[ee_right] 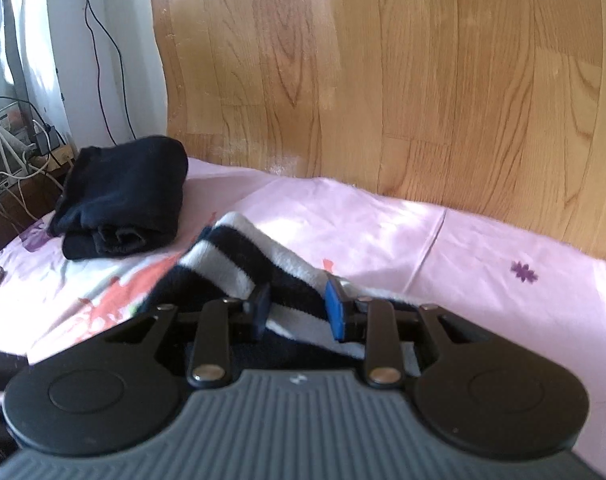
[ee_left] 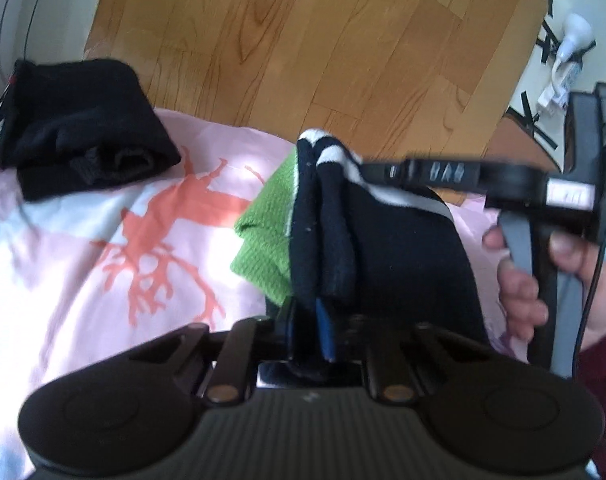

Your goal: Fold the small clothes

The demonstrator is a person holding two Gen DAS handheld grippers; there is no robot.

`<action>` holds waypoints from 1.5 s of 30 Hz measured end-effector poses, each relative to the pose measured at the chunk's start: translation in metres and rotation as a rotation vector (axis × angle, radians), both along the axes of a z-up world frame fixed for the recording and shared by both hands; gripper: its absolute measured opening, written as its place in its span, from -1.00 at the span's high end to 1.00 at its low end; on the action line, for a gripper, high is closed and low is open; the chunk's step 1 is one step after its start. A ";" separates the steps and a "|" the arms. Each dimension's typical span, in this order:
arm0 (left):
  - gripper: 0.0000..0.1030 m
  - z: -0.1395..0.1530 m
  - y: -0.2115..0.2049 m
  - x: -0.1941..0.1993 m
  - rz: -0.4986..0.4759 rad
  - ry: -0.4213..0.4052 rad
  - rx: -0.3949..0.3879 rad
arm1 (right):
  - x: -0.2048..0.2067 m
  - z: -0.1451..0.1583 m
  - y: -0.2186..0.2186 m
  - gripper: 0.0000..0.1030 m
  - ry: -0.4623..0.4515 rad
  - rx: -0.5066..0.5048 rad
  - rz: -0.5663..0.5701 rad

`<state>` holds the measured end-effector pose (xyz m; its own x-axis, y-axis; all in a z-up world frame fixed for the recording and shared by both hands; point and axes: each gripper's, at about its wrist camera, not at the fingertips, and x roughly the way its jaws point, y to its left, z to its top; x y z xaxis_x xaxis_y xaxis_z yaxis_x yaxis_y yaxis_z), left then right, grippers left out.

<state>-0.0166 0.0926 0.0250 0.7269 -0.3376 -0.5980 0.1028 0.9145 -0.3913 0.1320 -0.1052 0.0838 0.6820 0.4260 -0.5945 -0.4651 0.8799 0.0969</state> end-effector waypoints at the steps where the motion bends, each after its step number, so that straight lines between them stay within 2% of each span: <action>1: 0.78 -0.001 0.004 -0.001 0.006 0.012 -0.017 | -0.002 0.006 0.002 0.31 -0.015 0.020 0.007; 4: 0.78 -0.009 0.010 -0.002 0.018 0.040 -0.032 | -0.001 0.007 0.017 0.31 -0.007 0.037 0.045; 6: 0.78 -0.013 0.010 -0.003 0.028 0.051 -0.019 | 0.002 -0.014 0.036 0.29 0.027 -0.050 0.061; 8: 0.77 -0.012 0.010 -0.003 0.025 0.052 -0.014 | -0.007 -0.028 0.051 0.27 -0.072 -0.146 0.074; 12: 0.68 -0.001 0.015 -0.004 0.011 0.031 -0.009 | -0.015 -0.018 0.056 0.27 -0.104 -0.215 0.083; 13: 0.51 0.006 0.019 -0.006 0.020 0.003 -0.001 | -0.019 -0.013 0.050 0.26 -0.105 -0.193 0.088; 14: 0.16 0.012 0.023 -0.007 0.036 -0.023 0.005 | -0.023 -0.006 0.037 0.17 -0.097 -0.138 0.096; 15: -0.07 0.016 0.027 -0.007 0.054 -0.040 0.009 | -0.028 0.001 0.021 -0.01 -0.088 -0.071 0.096; 16: -0.42 0.021 0.032 -0.006 0.076 -0.054 0.012 | -0.033 0.007 0.004 -0.11 -0.086 -0.009 0.082; 17: -0.59 0.025 0.035 -0.003 0.089 -0.064 0.016 | -0.038 0.010 -0.012 -0.31 -0.085 0.037 0.060; 18: -0.63 0.027 0.037 0.000 0.092 -0.068 0.019 | -0.043 0.012 -0.028 -0.45 -0.083 0.075 0.030; 20: -0.94 0.029 0.038 0.012 0.082 -0.060 0.017 | -0.050 0.011 -0.058 -0.50 -0.051 0.135 -0.026; 21: -0.97 0.029 0.038 0.017 0.073 -0.056 0.009 | -0.052 0.007 -0.073 -0.51 -0.016 0.165 -0.052; 25: -0.99 0.020 0.028 0.043 0.021 -0.006 -0.008 | -0.061 -0.015 -0.117 -0.56 0.145 0.302 -0.107; 27: -0.99 0.010 0.022 0.055 0.002 0.043 -0.014 | -0.065 -0.026 -0.129 -0.62 0.189 0.357 -0.117; 31: -0.99 -0.014 0.010 0.067 -0.045 0.134 -0.035 | -0.065 -0.045 -0.127 -0.62 0.250 0.390 -0.127; 34: -0.99 -0.018 0.004 0.062 -0.048 0.096 -0.001 | -0.061 -0.056 -0.115 -0.63 0.288 0.404 -0.096; 39: -0.98 -0.022 -0.006 0.062 -0.087 0.078 -0.032 | -0.052 -0.060 -0.097 -0.65 0.272 0.431 -0.050; 42: -0.97 -0.023 -0.019 0.065 -0.084 0.051 -0.004 | -0.047 -0.060 -0.093 -0.64 0.260 0.442 -0.051; 43: -0.91 -0.024 -0.024 0.065 -0.079 0.039 0.010 | -0.046 -0.060 -0.097 -0.61 0.260 0.449 -0.055; 44: -0.74 -0.024 -0.029 0.065 -0.077 0.029 0.026 | -0.045 -0.060 -0.097 -0.39 0.259 0.442 -0.061; 45: -0.65 -0.024 -0.033 0.065 -0.074 0.020 0.037 | -0.045 -0.060 -0.098 -0.24 0.254 0.431 -0.064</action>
